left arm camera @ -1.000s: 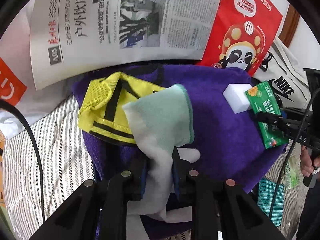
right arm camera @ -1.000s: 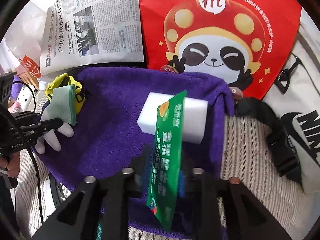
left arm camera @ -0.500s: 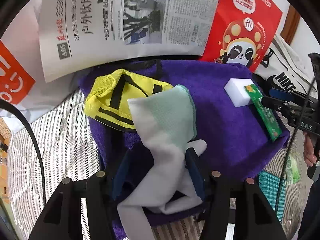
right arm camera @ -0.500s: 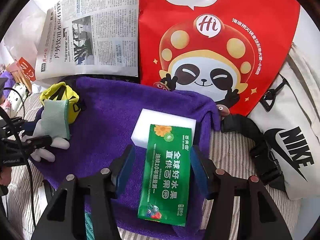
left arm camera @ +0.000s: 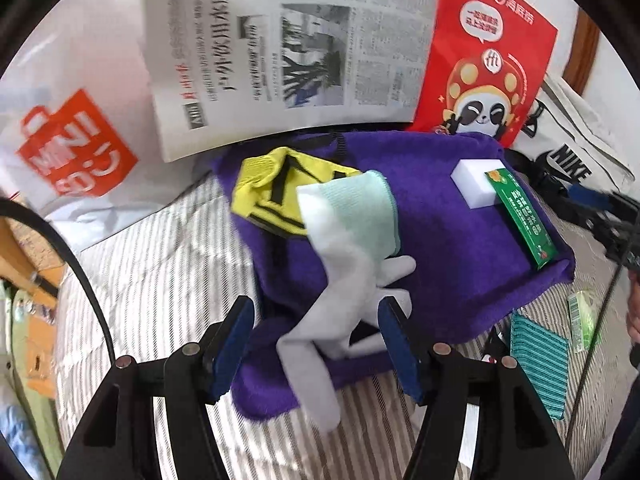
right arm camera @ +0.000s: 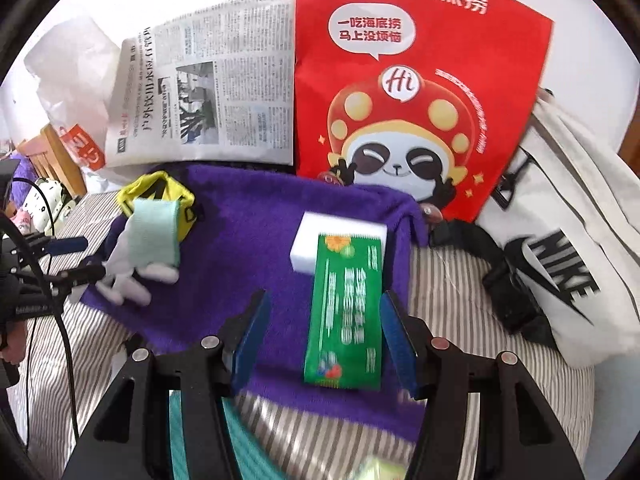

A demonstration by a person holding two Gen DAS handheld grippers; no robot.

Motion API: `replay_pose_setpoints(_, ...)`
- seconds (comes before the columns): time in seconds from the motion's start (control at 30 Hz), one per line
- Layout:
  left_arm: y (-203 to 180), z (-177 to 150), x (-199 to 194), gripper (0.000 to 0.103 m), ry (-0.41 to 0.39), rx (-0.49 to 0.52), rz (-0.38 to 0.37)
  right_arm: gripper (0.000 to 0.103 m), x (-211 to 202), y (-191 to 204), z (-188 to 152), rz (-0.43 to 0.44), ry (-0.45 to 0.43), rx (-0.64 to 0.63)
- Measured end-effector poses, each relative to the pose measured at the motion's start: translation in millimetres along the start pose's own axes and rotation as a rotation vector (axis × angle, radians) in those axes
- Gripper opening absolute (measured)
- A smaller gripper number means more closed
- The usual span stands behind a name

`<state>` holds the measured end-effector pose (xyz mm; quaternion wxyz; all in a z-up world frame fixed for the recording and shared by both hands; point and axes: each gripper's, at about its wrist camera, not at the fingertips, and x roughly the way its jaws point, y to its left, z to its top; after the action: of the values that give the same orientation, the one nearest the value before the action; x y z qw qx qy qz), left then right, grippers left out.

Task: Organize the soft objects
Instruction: 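Grasp the light green tissue pack with the right tool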

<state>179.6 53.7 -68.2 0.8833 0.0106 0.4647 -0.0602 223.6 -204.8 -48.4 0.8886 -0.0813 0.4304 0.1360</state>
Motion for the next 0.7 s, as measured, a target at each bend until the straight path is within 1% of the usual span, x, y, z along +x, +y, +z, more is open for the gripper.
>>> replay_pose_setpoints(0.07,0.4,-7.6,-10.3,0.062,-0.009,-0.008,-0.022,0.057,-12.5,-1.3,-10.9,-0.003,-0.007,0.003)
replay_pose_setpoints(0.17,-2.6,-17.2,-24.9,0.062,-0.026,-0.005,-0.028,0.061,-27.8,-8.6,-30.6,0.000,0.002,0.022)
replay_pose_setpoints(0.23,-6.9,-22.7,-32.8,0.062,-0.030,0.002,-0.022,0.061,-32.6,-15.4,-42.4,-0.020,0.015,0.040)
replay_pose_setpoints(0.33,-13.0,-31.1,-43.7,0.062,-0.043,0.009,-0.043,0.062,-36.7,-32.3,-64.7,-0.058,0.061,0.095)
replay_pose_setpoints(0.47,-22.4,-41.1,-49.1,0.062,-0.043,0.006,-0.075,0.062,-35.4,-48.4,-92.9,-0.061,0.120,0.186)
replay_pose_setpoints(0.57,-29.5,-48.2,-48.4,0.062,-0.031,0.009,-0.092,0.062,-26.5,-53.0,-110.4,-0.066,0.167,0.243)
replay_pose_setpoints(0.7,-37.2,-58.1,-49.6,0.062,-0.019,0.020,-0.105,0.062,-12.5,-52.6,-121.3,-0.054,0.194,0.290)
